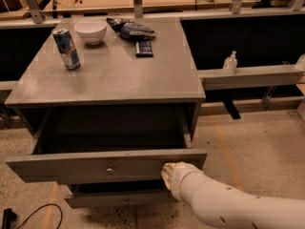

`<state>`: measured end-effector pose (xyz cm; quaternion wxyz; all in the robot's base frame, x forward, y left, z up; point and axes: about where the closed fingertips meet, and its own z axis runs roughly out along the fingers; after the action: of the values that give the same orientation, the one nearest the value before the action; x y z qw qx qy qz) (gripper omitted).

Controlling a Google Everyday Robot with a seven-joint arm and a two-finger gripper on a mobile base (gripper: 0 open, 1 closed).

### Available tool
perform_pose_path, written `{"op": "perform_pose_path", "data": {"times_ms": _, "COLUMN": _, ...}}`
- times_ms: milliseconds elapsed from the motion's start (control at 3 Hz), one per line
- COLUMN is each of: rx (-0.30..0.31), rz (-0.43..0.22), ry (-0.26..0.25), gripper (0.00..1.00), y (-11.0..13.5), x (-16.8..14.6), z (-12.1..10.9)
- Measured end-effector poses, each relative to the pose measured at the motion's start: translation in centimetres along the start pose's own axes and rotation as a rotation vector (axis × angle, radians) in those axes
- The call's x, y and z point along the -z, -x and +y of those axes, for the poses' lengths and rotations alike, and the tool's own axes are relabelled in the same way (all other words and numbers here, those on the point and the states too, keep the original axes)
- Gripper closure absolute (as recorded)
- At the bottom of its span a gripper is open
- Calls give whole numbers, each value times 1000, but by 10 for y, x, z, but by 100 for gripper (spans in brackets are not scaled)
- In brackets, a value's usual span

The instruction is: Close top drawer

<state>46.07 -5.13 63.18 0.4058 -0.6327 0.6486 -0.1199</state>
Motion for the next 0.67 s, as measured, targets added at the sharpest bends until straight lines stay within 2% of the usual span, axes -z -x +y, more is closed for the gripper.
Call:
{"op": "perform_pose_path", "data": {"times_ms": 333, "rx": 43, "rz": -4, "ry": -22, "gripper": 100, "y": -3, "x": -34, "z": -26}}
{"op": "perform_pose_path", "data": {"times_ms": 667, "rx": 67, "rz": -4, "ry": -42, "gripper": 100, "y": -6, "x": -52, "z": -45}}
